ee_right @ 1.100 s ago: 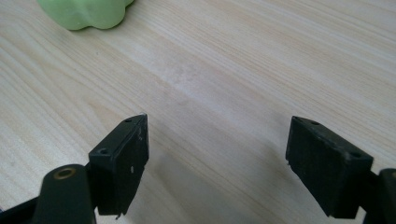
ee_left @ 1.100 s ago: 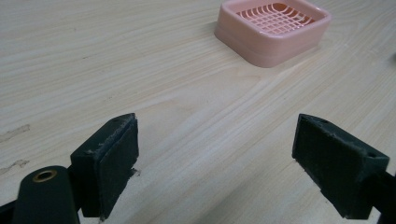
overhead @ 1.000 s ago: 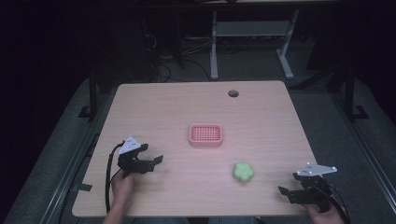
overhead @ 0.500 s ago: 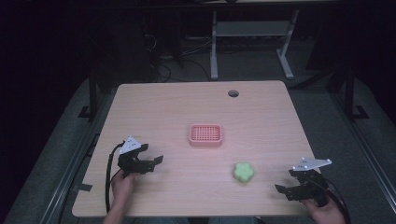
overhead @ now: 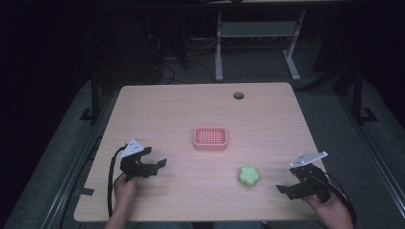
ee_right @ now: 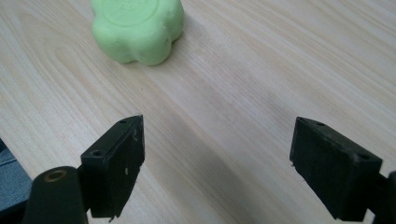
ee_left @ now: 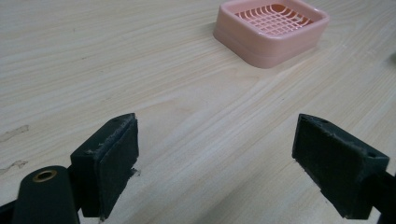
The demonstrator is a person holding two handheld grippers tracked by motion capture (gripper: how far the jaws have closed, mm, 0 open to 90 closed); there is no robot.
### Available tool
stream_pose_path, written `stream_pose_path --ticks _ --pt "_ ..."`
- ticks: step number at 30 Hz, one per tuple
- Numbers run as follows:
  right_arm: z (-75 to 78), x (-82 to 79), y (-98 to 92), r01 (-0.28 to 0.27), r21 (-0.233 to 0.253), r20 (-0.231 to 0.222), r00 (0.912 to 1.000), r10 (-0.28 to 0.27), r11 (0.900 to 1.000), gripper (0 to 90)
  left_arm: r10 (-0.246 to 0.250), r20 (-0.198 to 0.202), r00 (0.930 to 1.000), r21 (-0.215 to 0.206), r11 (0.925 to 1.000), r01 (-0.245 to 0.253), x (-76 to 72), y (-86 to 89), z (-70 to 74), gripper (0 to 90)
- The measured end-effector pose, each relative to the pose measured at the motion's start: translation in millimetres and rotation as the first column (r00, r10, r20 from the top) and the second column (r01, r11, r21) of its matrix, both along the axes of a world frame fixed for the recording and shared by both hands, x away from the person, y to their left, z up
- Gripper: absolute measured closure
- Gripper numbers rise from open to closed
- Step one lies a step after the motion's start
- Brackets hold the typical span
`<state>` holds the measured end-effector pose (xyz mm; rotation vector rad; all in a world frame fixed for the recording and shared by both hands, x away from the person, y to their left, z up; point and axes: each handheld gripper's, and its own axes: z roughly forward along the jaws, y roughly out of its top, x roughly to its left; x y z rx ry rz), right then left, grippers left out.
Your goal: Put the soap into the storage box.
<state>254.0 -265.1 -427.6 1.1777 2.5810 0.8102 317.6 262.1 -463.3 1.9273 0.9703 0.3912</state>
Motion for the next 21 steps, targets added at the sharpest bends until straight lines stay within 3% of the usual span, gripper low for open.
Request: stream_pose_path --ticks 21 --pt "19.1 14.4 30.0 -0.1 -0.075 -0.018 0.995 0.099 0.992 16.6 0.003 0.002 1.0 -0.016 0.9999 -0.003 0.1 0.1 -0.1 14.3"
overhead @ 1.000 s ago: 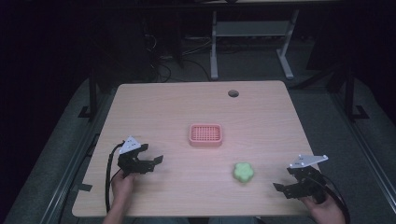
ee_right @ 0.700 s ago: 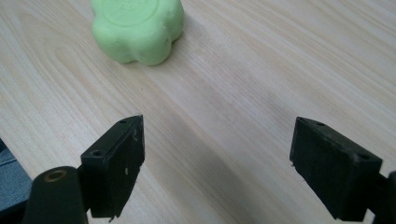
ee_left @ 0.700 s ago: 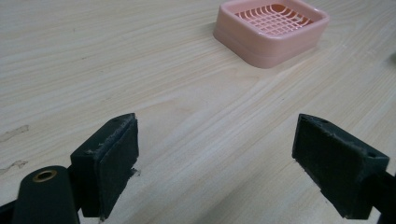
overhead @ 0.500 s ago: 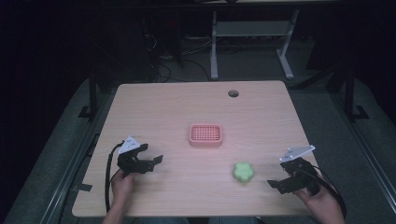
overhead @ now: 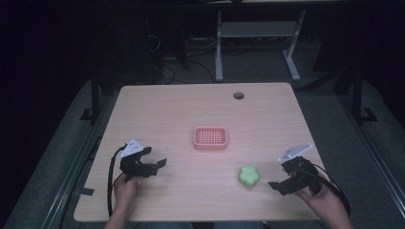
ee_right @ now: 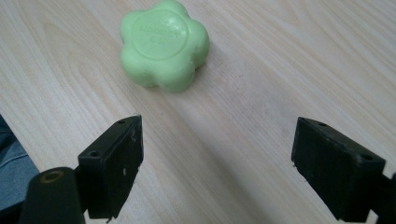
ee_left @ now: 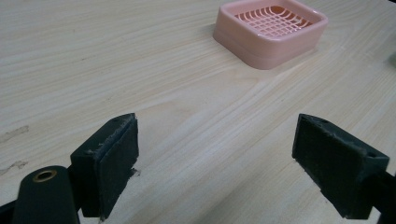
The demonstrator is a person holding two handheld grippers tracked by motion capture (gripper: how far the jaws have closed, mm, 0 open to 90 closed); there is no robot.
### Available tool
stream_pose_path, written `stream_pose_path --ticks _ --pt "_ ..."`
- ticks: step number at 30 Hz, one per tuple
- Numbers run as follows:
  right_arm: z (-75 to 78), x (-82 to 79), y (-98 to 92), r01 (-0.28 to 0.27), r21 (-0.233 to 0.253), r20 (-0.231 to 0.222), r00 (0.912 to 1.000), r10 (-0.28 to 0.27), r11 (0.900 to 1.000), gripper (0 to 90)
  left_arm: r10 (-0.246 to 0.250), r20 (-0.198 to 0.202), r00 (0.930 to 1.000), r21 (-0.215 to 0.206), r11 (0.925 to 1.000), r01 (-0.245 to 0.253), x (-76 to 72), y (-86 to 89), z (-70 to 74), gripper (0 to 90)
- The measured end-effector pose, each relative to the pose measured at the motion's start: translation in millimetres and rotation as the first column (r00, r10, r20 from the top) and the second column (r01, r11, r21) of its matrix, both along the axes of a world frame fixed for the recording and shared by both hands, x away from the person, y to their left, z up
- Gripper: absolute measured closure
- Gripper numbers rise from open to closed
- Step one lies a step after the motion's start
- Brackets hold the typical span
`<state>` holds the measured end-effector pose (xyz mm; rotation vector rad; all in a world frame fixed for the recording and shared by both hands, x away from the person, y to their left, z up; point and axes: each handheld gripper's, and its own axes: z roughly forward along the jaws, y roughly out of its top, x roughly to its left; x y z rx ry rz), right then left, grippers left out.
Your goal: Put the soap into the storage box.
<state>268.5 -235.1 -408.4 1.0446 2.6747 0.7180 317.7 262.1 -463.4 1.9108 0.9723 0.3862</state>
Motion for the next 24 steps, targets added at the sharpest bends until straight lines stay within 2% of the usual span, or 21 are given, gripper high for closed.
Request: stream_pose_path --ticks 8,24 --pt "5.3 4.9 12.7 -0.033 -0.024 -0.01 0.9994 0.032 0.999 16.6 0.004 -0.006 1.0 -0.015 0.9999 -0.005 0.3 1.6 0.3 14.4" --pt "12.0 15.1 38.6 -0.088 -0.06 -0.032 0.9958 0.086 0.994 16.4 0.002 -0.008 1.0 -0.012 0.9999 -0.002 0.8 2.9 0.7 14.4"
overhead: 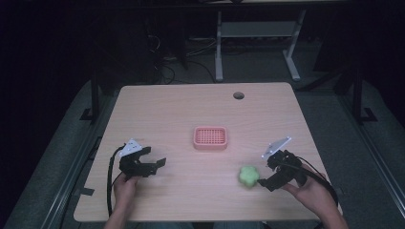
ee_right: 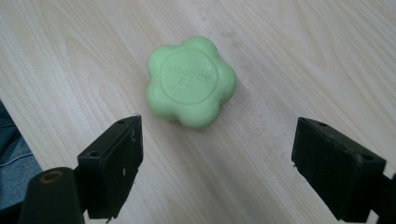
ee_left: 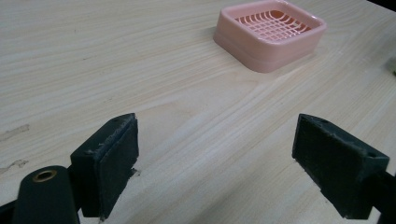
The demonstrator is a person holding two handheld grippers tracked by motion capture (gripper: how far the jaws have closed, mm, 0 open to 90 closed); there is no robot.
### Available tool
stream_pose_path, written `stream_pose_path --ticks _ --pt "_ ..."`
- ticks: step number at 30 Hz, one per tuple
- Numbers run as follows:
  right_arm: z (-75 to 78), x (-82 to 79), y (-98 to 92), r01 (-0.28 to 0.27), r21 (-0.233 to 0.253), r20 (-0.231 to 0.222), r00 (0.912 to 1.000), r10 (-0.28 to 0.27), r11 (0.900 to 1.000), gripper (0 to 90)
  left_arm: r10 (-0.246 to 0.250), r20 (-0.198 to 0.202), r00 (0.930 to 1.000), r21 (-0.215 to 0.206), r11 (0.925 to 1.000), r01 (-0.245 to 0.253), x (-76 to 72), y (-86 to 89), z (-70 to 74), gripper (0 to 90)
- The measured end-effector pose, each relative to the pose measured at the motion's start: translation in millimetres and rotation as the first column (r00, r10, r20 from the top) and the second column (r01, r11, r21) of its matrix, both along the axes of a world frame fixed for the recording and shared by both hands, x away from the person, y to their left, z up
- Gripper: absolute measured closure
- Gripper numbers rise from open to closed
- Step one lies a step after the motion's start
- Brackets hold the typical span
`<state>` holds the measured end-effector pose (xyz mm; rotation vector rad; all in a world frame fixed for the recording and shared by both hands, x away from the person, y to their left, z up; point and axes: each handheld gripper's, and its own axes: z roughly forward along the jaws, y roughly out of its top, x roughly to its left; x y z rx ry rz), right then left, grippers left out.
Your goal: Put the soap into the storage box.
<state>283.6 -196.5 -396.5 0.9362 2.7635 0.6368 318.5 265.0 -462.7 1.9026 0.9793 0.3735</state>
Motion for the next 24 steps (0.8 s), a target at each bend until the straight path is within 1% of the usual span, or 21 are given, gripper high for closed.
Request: stream_pose_path --ticks 4,8,12,15,24 --pt "0.6 2.6 5.6 -0.015 -0.008 -0.004 0.9999 0.015 1.0 15.8 0.001 0.0 1.0 -0.002 1.0 -0.001 0.1 0.2 -0.2 14.3" --pt "-1.2 6.0 10.8 -0.043 -0.021 0.0 0.9991 0.043 0.999 15.8 0.0 0.002 1.0 -0.004 1.0 0.0 0.0 0.0 -0.2 14.4" --pt "-3.4 9.1 16.5 -0.054 -0.031 -0.013 0.9985 0.054 0.998 15.4 0.003 -0.001 1.0 -0.012 0.9999 -0.003 0.2 0.3 -0.3 14.4" --pt "-5.4 11.7 21.4 -0.06 -0.038 -0.028 0.9979 0.059 0.997 15.1 0.002 -0.001 1.0 -0.009 1.0 -0.002 0.1 0.3 -0.2 14.4" --pt "-7.9 15.9 30.2 -0.076 -0.059 -0.045 0.9963 0.073 0.995 15.1 0.002 0.001 1.0 -0.014 0.9999 -0.002 0.1 0.4 -0.3 14.3"
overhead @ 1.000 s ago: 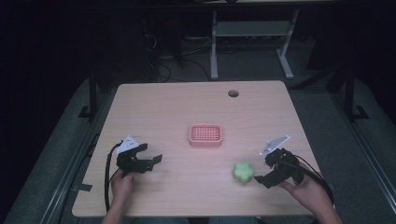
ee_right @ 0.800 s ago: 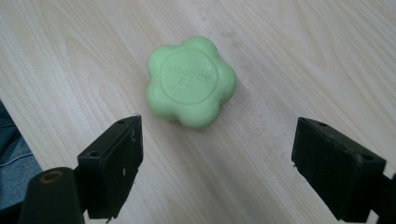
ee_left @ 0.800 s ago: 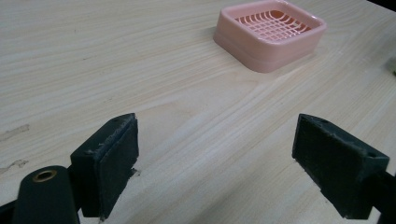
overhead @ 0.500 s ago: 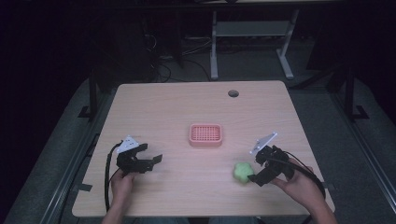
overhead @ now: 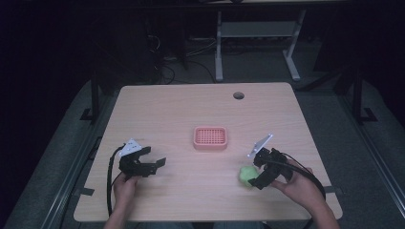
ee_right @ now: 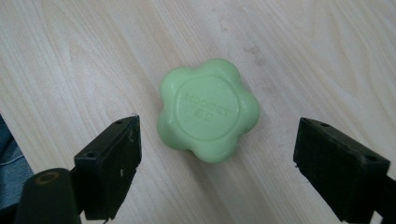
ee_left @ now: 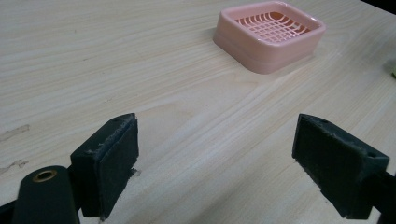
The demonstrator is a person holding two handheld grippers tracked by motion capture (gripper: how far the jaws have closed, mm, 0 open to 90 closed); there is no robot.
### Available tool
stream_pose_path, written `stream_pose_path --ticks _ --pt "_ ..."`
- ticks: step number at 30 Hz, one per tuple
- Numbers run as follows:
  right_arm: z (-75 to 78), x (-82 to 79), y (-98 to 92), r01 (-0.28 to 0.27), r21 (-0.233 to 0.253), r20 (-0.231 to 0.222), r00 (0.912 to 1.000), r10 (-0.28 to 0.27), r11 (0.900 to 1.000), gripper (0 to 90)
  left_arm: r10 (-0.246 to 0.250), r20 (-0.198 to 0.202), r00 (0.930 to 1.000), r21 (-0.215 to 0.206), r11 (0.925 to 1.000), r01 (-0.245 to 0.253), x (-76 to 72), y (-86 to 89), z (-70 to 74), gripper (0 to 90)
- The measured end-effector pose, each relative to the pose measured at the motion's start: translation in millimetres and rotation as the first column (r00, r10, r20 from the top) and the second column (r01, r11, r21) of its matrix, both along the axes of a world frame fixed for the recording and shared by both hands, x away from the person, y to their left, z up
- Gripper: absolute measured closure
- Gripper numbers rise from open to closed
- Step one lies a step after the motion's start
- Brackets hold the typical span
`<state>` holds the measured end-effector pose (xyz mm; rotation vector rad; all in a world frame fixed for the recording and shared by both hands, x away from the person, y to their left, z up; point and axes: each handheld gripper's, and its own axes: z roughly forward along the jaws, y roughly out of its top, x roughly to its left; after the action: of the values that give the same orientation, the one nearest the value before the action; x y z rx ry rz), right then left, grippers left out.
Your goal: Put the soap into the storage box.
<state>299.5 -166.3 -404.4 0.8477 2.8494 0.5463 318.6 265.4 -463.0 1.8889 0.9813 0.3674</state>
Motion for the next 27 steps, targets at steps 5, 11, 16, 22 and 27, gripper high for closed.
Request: stream_pose_path --ticks 5,11,16,22,27 --pt "-3.0 3.6 5.4 0.003 -0.013 -0.013 0.9999 -0.003 1.0 15.0 -0.001 0.0 1.0 0.0 1.0 0.001 0.2 0.3 0.0 14.4" --pt "-9.9 8.5 12.0 0.007 -0.033 -0.044 0.999 -0.009 0.999 15.0 0.0 -0.001 1.0 -0.001 1.0 0.0 0.2 0.2 0.0 14.4" --pt "-14.3 12.6 18.2 0.002 -0.056 -0.068 0.9977 -0.006 0.998 15.0 -0.001 0.0 1.0 -0.001 1.0 0.001 0.1 0.2 0.0 14.3" --pt "-19.2 15.6 24.2 0.006 -0.082 -0.09 0.9959 -0.013 0.997 15.0 0.0 -0.002 1.0 -0.003 1.0 0.0 0.2 0.6 0.2 14.3" --pt "-27.2 18.2 28.0 0.012 -0.116 -0.113 0.9933 -0.025 0.993 15.0 0.0 -0.003 1.0 -0.005 1.0 0.0 0.1 0.9 0.3 14.4"
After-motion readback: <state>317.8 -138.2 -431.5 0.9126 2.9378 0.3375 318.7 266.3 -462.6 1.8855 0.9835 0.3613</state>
